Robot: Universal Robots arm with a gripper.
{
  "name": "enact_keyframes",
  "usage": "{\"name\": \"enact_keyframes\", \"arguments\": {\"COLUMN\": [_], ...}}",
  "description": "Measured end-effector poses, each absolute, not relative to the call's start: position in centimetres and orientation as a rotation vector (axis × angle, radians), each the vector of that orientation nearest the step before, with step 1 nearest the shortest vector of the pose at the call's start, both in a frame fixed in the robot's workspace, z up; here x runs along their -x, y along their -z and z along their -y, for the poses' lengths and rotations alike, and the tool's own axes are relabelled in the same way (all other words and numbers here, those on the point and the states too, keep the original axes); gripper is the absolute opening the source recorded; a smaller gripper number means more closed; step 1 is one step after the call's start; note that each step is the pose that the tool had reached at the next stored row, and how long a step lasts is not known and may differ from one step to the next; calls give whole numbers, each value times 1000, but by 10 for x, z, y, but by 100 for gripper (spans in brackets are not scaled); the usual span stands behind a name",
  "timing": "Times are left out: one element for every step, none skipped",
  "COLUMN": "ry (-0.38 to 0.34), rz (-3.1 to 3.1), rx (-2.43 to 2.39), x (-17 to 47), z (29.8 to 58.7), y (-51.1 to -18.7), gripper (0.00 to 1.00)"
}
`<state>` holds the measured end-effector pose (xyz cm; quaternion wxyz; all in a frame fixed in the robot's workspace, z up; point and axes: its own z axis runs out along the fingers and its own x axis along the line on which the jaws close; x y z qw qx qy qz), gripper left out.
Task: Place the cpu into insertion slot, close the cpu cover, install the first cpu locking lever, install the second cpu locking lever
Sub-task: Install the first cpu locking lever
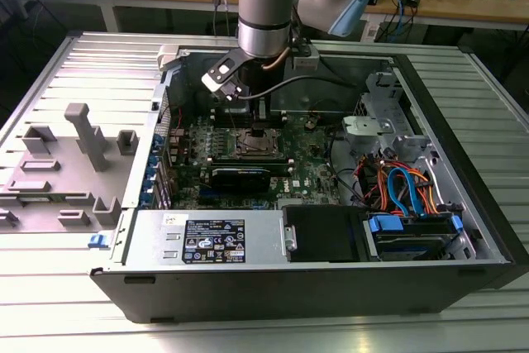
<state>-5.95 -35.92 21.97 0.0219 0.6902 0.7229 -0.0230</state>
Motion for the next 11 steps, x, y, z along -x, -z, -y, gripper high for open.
{"name": "enact_keyframes", "arguments": {"ry": [71,71,71,71,71,71,71,71,71,71,72], "rz": [-2240,-2240,-2240,-2240,-2240,-2240,-2240,-2240,-2240,-2240,-2240], "rx": [-2138,-2138,-2138,-2138,-2138,-2138,-2139,-2138,-2138,-2139,-2138], "x": [59,59,59,59,59,59,59,59,60,60,59], "z": [359,359,359,359,359,359,359,359,359,359,359], "y": [-221,-222,-224,-225,-228,-229,-234,-238,-240,-242,-243], "gripper": [11,11,11,11,11,11,11,11,11,11,11]}}
